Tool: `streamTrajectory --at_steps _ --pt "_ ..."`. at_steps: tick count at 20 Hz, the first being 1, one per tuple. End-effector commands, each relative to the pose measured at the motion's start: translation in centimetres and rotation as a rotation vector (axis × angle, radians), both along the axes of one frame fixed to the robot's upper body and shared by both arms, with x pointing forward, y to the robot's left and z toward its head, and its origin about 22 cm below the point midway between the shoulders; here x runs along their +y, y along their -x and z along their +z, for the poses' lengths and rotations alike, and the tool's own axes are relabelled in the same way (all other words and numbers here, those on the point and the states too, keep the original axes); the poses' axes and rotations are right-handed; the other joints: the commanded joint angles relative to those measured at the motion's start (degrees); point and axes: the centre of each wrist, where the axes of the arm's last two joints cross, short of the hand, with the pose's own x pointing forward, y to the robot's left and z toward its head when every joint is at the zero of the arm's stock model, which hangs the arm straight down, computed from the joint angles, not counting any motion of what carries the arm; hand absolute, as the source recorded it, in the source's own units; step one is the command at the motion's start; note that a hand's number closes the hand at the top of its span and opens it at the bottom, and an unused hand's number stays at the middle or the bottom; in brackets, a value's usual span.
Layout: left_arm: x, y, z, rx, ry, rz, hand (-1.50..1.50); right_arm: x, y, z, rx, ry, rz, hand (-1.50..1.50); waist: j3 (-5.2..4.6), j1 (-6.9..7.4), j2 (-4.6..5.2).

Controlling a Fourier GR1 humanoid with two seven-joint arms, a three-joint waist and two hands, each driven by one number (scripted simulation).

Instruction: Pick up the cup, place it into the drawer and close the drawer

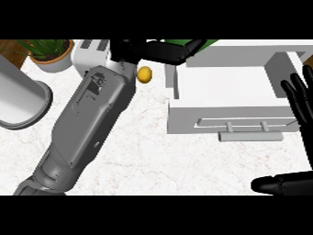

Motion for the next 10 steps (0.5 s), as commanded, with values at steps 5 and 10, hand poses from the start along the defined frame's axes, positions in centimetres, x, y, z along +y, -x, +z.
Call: streamTrajectory --at_steps 5,10 --pt "-3.2 -2.0 0.6 0.05 -0.032 0.033 1.5 -0.4 -1.0 -0.5 -0.01 0.005 0.019 -1.5 0.02 -0.65 0.22" --pt "-3.8 -2.3 -2.3 0.055 -0.071 0.06 1.5 0.1 -0.3 -0.4 -0.002 0.0 0.01 -1.5 0.02 -1.45 0.29"
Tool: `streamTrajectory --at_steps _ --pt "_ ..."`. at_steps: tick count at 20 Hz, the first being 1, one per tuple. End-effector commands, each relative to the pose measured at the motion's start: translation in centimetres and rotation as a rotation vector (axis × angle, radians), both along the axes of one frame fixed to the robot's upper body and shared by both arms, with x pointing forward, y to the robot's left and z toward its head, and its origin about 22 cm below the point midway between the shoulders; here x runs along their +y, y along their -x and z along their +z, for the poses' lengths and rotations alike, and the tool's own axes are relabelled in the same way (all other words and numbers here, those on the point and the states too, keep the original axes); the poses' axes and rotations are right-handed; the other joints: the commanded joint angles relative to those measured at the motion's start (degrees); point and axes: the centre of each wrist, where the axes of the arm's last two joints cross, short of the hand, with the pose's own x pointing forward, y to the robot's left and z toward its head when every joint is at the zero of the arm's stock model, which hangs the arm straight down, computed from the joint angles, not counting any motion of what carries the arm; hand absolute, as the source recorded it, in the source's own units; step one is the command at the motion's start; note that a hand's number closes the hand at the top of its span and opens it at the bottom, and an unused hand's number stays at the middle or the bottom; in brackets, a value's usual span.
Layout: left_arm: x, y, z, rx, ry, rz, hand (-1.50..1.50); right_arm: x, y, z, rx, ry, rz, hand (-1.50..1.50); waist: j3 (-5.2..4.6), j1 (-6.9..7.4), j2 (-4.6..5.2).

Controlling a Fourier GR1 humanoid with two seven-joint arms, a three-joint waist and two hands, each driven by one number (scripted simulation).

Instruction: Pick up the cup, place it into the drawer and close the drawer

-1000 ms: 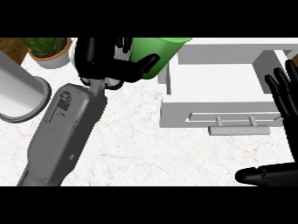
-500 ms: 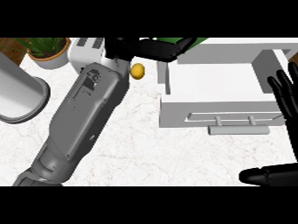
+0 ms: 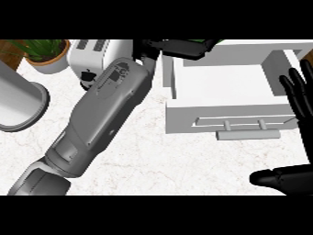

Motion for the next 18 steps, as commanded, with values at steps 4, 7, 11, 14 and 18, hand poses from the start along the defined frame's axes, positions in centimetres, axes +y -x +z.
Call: streamTrajectory --at_steps 4,7,11,14,18 --pt "-1.4 -0.1 -2.1 0.068 -0.05 0.014 1.5 0.2 -1.1 0.2 -0.01 0.003 0.022 -1.5 0.02 -0.76 0.15" --pt "-1.2 -1.3 -1.6 0.069 -0.087 0.016 1.5 -0.6 -0.4 -0.5 -0.005 0.002 0.016 -1.5 0.04 -2.09 0.58" --pt "-1.8 -0.9 -2.4 0.053 -0.143 0.039 1.5 -1.0 -1.1 -0.4 -0.009 -0.011 0.046 -1.5 0.07 -3.18 0.7" --pt "-2.2 -0.9 -2.2 0.057 -0.19 0.021 1.5 0.8 -1.1 0.6 -0.017 -0.008 0.062 -1.5 0.04 -3.06 0.7" --pt "-2.2 -0.7 -3.6 0.084 -0.264 0.057 1.5 0.6 -1.3 0.9 -0.014 -0.005 0.079 -1.5 0.06 -4.14 0.84"
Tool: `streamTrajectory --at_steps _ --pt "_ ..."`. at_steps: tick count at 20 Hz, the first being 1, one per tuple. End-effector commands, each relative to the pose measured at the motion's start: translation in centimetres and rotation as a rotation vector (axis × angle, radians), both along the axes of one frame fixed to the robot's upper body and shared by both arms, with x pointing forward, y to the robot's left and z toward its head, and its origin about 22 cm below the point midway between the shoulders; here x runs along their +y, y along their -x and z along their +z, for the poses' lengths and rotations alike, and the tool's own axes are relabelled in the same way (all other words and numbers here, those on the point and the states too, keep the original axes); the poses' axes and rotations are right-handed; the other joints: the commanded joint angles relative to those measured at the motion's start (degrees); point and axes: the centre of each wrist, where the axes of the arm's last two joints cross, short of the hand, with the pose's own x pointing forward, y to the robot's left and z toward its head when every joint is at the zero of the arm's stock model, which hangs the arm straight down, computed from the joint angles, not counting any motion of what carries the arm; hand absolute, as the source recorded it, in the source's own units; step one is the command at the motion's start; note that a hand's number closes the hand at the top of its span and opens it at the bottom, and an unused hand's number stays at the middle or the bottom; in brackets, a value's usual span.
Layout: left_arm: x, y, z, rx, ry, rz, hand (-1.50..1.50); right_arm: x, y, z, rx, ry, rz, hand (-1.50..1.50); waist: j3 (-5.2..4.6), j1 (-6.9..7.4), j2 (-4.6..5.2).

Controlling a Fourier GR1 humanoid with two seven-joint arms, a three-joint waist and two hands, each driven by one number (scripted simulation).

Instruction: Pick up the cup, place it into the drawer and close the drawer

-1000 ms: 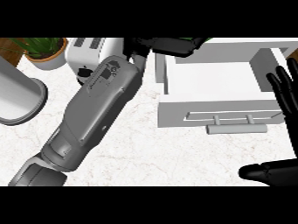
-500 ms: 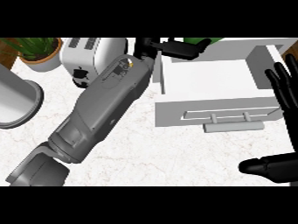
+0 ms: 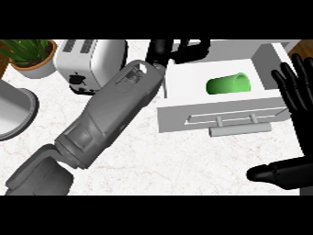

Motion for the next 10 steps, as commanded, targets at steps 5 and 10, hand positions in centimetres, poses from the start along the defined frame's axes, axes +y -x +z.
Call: streamTrajectory --at_steps 5,10 --pt "-0.4 0.0 -0.5 -0.011 -0.146 0.039 -1.5 0.2 0.3 -0.3 -0.017 -0.004 0.018 -1.5 0.04 -1.18 0.28" --pt "-1.0 0.5 0.0 -0.004 -0.046 0.03 -1.5 1.0 -0.2 -0.3 -0.021 -0.031 0.051 -1.5 0.02 -1.58 0.49"
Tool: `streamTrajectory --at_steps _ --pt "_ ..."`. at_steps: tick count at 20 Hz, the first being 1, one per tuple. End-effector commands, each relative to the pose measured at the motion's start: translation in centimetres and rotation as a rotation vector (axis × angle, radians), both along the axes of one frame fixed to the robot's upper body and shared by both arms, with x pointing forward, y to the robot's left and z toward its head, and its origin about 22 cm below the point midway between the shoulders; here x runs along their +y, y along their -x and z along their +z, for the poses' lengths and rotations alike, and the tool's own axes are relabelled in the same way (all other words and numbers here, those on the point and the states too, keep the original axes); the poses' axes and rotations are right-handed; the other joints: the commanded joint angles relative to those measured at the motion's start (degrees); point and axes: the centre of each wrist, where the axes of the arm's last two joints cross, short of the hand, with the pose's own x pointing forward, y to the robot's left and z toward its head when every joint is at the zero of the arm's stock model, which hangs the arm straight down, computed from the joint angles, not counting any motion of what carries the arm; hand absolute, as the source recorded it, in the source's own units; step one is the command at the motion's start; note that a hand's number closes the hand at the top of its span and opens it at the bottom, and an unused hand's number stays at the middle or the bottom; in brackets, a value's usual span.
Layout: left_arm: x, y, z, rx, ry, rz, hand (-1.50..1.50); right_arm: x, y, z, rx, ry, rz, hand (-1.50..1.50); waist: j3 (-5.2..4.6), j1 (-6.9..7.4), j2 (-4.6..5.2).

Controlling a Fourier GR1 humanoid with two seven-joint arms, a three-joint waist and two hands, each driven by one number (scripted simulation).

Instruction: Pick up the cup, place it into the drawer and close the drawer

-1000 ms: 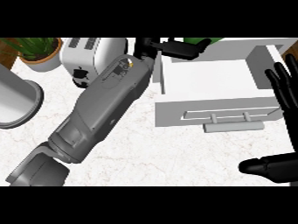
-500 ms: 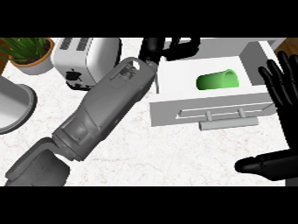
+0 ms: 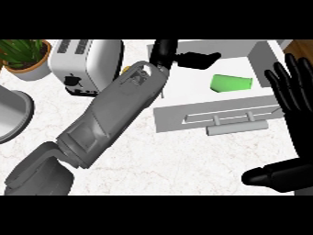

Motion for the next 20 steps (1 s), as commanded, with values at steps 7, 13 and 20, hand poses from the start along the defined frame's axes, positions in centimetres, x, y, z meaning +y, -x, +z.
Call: streamTrajectory --at_steps 7,13,20 --pt "-0.8 0.5 1.6 -0.067 0.232 -0.098 -1.5 0.3 0.3 -1.1 0.038 -0.058 0.069 -1.5 -0.03 1.66 -0.3" --pt "1.0 0.2 3.1 -0.039 0.338 -0.159 -1.5 -2.2 2.7 0.4 0.026 -0.037 0.041 1.5 -0.1 5.77 -1.71" --pt "2.8 1.2 2.6 -0.032 0.435 -0.056 -1.5 -3.0 2.7 1.8 -0.007 0.24 0.075 1.5 -0.15 7.55 -2.25"
